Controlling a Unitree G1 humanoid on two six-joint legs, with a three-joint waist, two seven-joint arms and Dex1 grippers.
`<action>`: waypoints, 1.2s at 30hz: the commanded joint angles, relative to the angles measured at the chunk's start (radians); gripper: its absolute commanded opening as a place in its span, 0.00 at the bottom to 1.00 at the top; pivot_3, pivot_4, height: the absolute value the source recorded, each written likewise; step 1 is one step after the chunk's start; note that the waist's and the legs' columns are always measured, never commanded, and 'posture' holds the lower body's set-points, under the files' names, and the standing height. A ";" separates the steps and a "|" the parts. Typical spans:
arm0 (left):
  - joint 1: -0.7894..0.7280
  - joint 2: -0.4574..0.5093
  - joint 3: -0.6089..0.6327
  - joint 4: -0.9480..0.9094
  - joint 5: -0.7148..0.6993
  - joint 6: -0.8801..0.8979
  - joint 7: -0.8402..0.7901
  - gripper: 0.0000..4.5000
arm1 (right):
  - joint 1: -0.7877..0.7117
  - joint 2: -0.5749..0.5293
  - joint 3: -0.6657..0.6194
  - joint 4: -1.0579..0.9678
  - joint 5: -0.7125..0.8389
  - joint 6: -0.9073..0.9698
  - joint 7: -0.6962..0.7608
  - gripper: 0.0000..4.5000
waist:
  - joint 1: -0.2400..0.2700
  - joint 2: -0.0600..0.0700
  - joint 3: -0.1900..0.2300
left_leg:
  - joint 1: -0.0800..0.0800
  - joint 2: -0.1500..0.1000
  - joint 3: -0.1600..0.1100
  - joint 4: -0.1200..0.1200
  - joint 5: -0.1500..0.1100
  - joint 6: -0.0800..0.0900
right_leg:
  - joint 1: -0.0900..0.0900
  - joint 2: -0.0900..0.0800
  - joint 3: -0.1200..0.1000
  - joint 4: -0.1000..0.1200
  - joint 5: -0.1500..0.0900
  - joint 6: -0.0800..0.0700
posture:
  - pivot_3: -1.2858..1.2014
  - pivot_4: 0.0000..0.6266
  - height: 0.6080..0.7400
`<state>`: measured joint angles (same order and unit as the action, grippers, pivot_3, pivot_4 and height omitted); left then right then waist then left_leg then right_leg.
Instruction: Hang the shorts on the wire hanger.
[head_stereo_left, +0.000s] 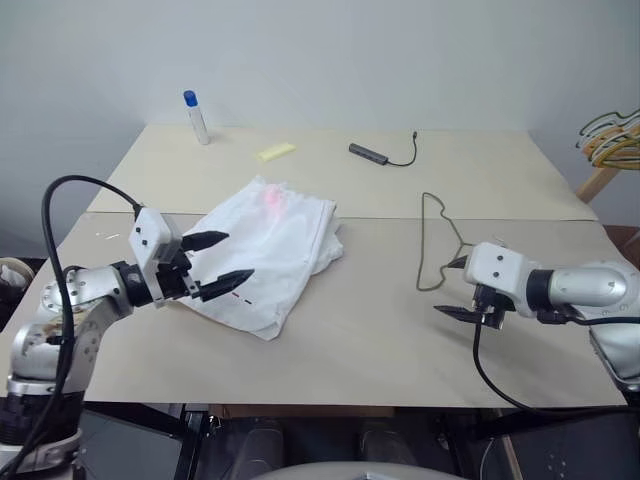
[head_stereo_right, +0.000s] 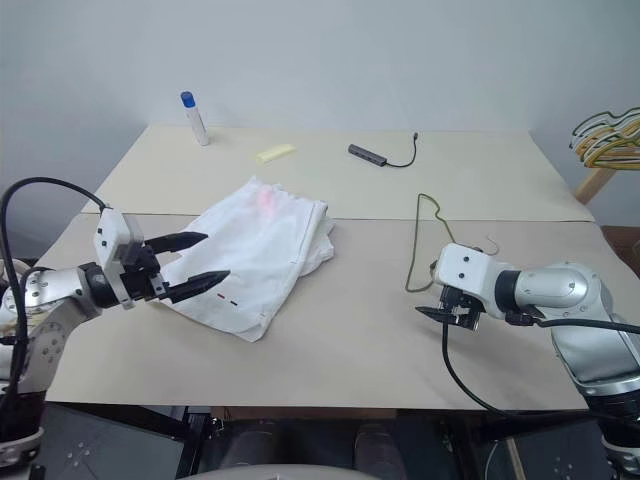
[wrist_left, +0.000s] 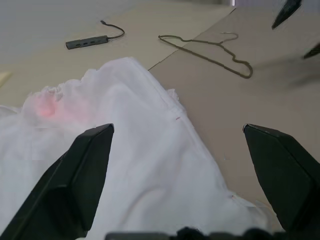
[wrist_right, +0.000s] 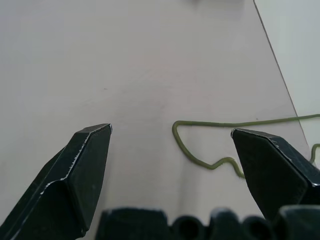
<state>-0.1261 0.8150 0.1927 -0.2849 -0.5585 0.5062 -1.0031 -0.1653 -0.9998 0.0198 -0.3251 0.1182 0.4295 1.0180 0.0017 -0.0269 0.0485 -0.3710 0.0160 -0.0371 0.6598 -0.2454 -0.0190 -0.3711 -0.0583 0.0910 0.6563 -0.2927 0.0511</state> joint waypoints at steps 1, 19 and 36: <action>0.069 0.084 -0.094 -0.052 0.073 -0.055 -0.110 1.00 | 0.002 0.002 -0.017 -0.025 -0.014 0.012 -0.031 0.99 | -0.004 0.000 0.000 | 0.000 0.000 0.000 0.000 0.000 0.000 | 0.000 0.000 0.000 0.000 0.000 0.000 | 0.53 0.00 1.00; 0.082 -0.111 -0.430 -0.031 0.442 0.032 0.212 0.96 | 0.011 0.017 -0.004 -0.046 -0.019 0.030 -0.068 1.00 | -0.009 0.002 -0.001 | 0.002 0.000 0.001 0.000 0.000 0.000 | 0.001 0.000 0.002 0.001 0.000 0.001 | 0.52 0.00 1.00; 0.064 -0.071 -0.321 -0.078 0.409 0.046 0.234 0.01 | -0.044 0.033 0.047 0.014 -0.050 -0.007 -0.064 1.00 | -0.014 0.003 -0.003 | 0.002 0.000 0.001 0.000 0.000 0.000 | 0.001 0.001 0.002 0.001 0.000 0.001 | 0.54 0.00 1.00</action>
<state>-0.0572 0.7341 -0.1850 -0.3358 -0.1395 0.5886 -0.7691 -0.1860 -0.9680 0.0709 -0.3079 0.0735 0.4451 0.9556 -0.0127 -0.0234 0.0460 -0.3689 0.0161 -0.0364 0.6597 -0.2454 -0.0189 -0.3697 -0.0576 0.0927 0.6571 -0.2931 0.0516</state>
